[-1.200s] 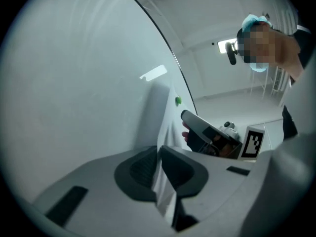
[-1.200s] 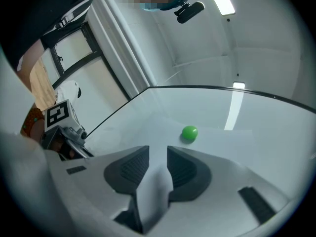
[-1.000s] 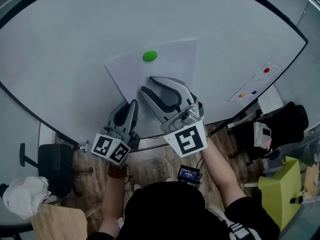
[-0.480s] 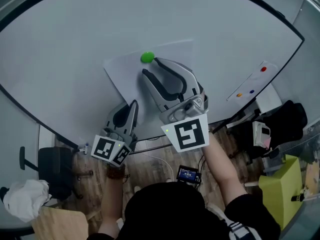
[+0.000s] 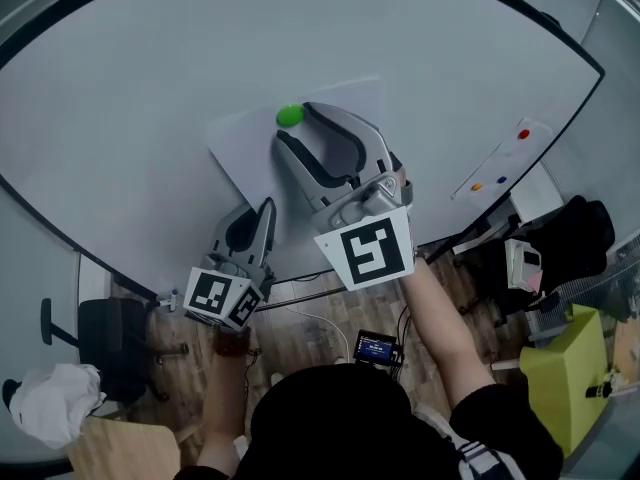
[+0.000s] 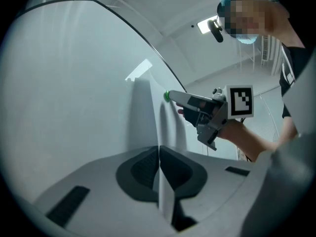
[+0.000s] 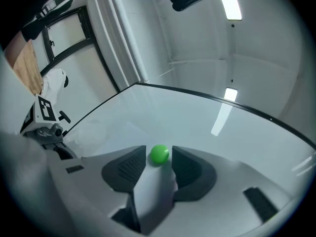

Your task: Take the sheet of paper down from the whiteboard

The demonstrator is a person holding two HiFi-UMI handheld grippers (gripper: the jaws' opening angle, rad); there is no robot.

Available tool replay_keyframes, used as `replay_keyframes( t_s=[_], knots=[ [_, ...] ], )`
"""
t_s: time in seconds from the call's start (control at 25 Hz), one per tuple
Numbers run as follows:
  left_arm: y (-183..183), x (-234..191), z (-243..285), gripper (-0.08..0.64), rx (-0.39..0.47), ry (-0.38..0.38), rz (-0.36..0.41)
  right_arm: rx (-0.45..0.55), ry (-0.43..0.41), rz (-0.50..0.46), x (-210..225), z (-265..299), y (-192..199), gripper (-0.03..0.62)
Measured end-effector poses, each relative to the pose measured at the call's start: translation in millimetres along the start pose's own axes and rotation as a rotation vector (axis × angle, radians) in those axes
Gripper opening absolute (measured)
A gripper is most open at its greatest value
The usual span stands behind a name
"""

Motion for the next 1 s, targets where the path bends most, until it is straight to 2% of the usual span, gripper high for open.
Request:
replay_keyframes(
  t_s=[0.56,0.76,1.0],
  knots=[
    [-2.9,-0.5,6.4,0.012,-0.018,-0.015,0.014,-0.041,0.027,0.0,6.9,5.9,0.3,0.14],
    [-0.9,1.1,4.8,0.012,-0.025,-0.02,0.02,-0.059,0.073,-0.092,4.2,4.6,-1.0,0.135],
    [-2.9,-2.1,6.6,0.012,-0.024,-0.022,0.028,-0.062,0.087,-0.113,3.9,7.1,-0.7,0.132]
  ],
)
Point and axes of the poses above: the fingertips, and each gripper's own axes: z forward along the fingers, x to its right, y out of its underside, the point moved 1 cm from there along -z, backward along the fingers, and after that the axes turned 3 degrees about -x, right-handed, at the moved point
